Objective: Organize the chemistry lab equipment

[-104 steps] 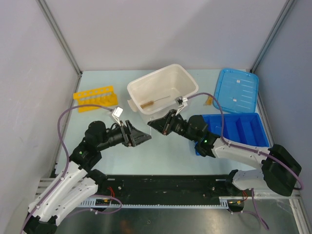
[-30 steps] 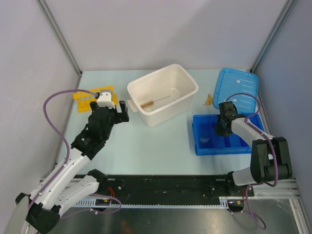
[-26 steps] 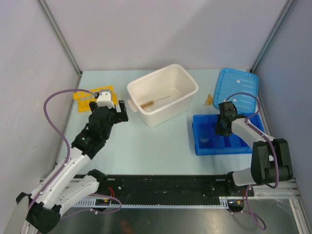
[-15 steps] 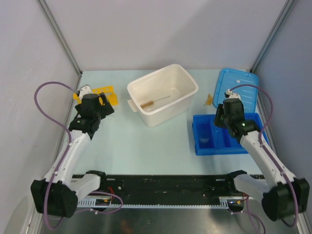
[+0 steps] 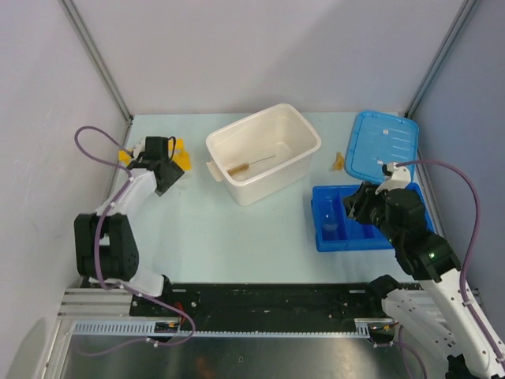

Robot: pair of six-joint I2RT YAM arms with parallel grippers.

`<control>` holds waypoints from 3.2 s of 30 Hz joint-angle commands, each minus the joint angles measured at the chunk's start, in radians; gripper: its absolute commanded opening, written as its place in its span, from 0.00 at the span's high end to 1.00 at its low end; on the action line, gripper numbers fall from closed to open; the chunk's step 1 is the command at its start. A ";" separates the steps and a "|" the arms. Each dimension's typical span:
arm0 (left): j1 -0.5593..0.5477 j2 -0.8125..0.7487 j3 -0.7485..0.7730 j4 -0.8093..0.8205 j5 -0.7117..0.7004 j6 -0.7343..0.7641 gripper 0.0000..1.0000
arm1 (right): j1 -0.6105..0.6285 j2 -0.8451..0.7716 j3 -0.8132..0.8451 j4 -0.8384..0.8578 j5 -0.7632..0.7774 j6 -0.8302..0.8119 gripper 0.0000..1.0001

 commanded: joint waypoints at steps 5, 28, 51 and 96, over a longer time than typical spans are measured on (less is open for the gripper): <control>0.011 0.192 0.151 0.007 0.013 -0.159 0.44 | 0.020 -0.053 0.029 -0.037 0.043 0.014 0.49; 0.009 0.371 0.121 0.007 0.008 -0.295 0.58 | 0.020 0.007 0.029 -0.019 0.049 -0.114 0.47; -0.022 -0.123 -0.186 0.010 0.044 -0.110 0.88 | 0.025 -0.042 0.005 0.074 -0.149 0.038 0.46; -0.490 -0.792 -0.501 0.675 0.777 0.233 0.89 | 0.480 0.705 0.082 1.062 -0.258 0.306 0.66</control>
